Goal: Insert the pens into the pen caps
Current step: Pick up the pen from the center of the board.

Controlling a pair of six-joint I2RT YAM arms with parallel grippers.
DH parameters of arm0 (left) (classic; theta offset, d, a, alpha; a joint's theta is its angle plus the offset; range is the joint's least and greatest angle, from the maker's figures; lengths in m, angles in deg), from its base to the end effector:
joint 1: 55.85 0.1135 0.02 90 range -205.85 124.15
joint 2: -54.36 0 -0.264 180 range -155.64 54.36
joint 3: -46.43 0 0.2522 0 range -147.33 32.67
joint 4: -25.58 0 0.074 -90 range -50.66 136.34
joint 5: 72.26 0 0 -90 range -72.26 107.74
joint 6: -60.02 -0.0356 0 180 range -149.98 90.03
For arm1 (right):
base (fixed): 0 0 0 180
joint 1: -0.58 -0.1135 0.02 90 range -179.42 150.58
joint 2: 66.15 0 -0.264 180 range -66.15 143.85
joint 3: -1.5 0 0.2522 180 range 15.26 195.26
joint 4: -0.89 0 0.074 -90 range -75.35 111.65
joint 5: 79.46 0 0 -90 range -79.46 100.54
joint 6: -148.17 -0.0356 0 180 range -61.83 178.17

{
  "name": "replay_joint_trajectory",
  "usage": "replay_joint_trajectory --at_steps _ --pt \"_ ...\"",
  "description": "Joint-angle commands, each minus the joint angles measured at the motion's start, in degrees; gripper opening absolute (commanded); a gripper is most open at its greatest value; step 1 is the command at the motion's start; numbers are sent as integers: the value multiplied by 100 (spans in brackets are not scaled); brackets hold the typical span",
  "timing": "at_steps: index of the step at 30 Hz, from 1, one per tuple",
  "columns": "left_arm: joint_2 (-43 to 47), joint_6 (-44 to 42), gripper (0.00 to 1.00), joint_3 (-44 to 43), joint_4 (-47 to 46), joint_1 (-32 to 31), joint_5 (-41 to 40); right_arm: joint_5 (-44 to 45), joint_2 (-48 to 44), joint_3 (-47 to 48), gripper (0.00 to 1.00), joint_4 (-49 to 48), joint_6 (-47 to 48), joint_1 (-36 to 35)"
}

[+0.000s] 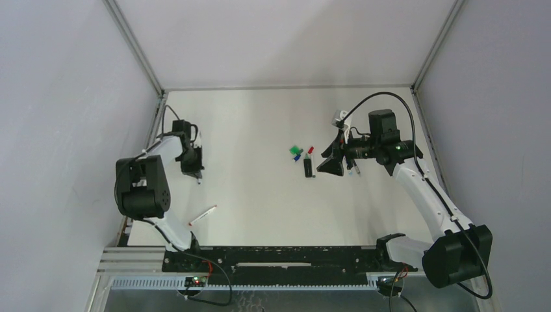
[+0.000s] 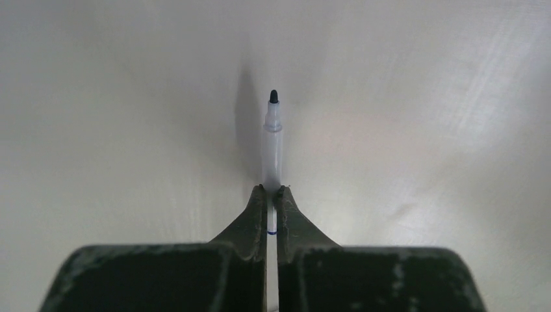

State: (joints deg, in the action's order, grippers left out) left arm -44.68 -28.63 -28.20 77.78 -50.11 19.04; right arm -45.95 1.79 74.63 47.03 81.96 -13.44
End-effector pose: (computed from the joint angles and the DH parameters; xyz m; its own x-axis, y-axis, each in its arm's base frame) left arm 0.3150 0.0309 0.1634 -0.9654 -0.1207 -0.2310 -0.1175 0.9927 -0.0275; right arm 0.2283 0.0876 0.3196 -0.2814 -0.2998 -0.9115 -0.9380 0.2865 0.1954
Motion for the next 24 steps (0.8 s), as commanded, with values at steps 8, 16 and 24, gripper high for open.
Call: replay_joint_trajectory --at_steps 8,16,24 --pt "2050 688 0 358 -799 -1446 1119 -633 -74 5 68 2 37 45" --pt "4083 2370 0 2006 -3842 -2903 1774 -1207 -390 -281 68 -486 -339 154" --pt "5039 3658 0 3857 -7055 -4428 579 -1648 -563 -612 68 -1084 -775 122"
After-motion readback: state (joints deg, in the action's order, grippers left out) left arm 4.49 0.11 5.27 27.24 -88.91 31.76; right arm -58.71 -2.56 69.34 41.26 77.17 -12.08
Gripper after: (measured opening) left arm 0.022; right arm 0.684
